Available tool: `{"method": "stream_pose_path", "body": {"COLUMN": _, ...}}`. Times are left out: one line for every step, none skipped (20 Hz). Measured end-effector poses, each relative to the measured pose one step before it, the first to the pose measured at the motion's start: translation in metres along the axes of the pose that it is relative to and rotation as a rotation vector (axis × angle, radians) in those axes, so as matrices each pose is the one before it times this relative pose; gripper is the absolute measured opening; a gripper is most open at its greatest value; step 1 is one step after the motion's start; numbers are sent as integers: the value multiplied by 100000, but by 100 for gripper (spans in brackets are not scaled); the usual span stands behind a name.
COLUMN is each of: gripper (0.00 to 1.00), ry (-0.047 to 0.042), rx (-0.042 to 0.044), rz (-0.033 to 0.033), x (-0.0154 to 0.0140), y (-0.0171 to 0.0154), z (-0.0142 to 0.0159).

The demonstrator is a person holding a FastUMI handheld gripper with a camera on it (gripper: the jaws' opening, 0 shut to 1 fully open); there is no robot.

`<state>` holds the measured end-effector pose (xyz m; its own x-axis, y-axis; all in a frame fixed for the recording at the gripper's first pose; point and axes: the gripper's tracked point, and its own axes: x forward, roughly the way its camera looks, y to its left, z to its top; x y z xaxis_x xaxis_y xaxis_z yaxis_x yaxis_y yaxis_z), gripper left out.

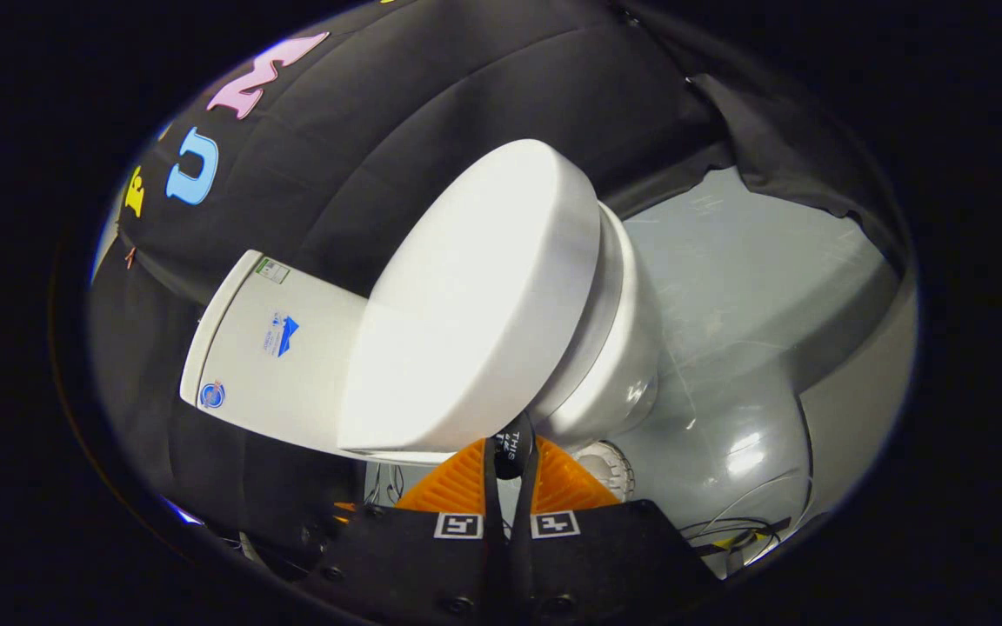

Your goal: Open the toilet lid.

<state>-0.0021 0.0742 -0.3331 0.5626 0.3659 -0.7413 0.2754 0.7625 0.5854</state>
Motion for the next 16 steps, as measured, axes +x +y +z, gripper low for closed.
{"method": "stream_pose_path", "body": {"gripper": 5, "ry": -305, "rx": -1118, "rz": 408, "x": -317, "y": 341, "z": 228}}
{"method": "stream_pose_path", "body": {"gripper": 5, "ry": -813, "rx": -2961, "rz": -231, "x": -311, "y": 376, "z": 328}}
{"method": "stream_pose_path", "body": {"gripper": 5, "ry": -1073, "rx": -3713, "rz": -447, "x": -447, "y": 456, "z": 317}}
{"method": "stream_pose_path", "body": {"gripper": 5, "ry": -1245, "rx": -3894, "rz": -88, "x": -477, "y": 510, "z": 426}}
{"method": "stream_pose_path", "body": {"gripper": 5, "ry": -895, "rx": -3438, "rz": 328, "x": -387, "y": 630, "z": 394}}
{"method": "stream_pose_path", "body": {"gripper": 5, "ry": -1016, "rx": -2724, "rz": 342, "x": -258, "y": 605, "z": 351}}
{"method": "stream_pose_path", "body": {"gripper": 5, "ry": -641, "rx": -2135, "rz": -77, "x": -367, "y": 770, "z": 362}}
{"method": "stream_pose_path", "body": {"gripper": 5, "ry": -664, "rx": -2002, "rz": -365, "x": -297, "y": 540, "z": 365}}
{"method": "stream_pose_path", "body": {"gripper": 5, "ry": -733, "rx": -2393, "rz": -701, "x": -396, "y": 515, "z": 357}}
{"method": "stream_pose_path", "body": {"gripper": 5, "ry": -875, "rx": -2543, "rz": -444, "x": -368, "y": 517, "z": 331}}
{"method": "stream_pose_path", "body": {"gripper": 5, "ry": -1214, "rx": -2389, "rz": 22, "x": -334, "y": 696, "z": 479}}
{"method": "stream_pose_path", "body": {"gripper": 5, "ry": -1368, "rx": -1886, "rz": 435, "x": -284, "y": 750, "z": 653}}
{"method": "stream_pose_path", "body": {"gripper": 5, "ry": -1251, "rx": -2035, "rz": 398, "x": -367, "y": 819, "z": 559}}
{"method": "stream_pose_path", "body": {"gripper": 5, "ry": -1373, "rx": -1639, "rz": 269, "x": -361, "y": 802, "z": 630}}
{"method": "stream_pose_path", "body": {"gripper": 5, "ry": -1485, "rx": -1416, "rz": 286, "x": -314, "y": 918, "z": 579}}
{"method": "stream_pose_path", "body": {"gripper": 5, "ry": -1500, "rx": -1757, "rz": 285, "x": -315, "y": 976, "z": 786}}
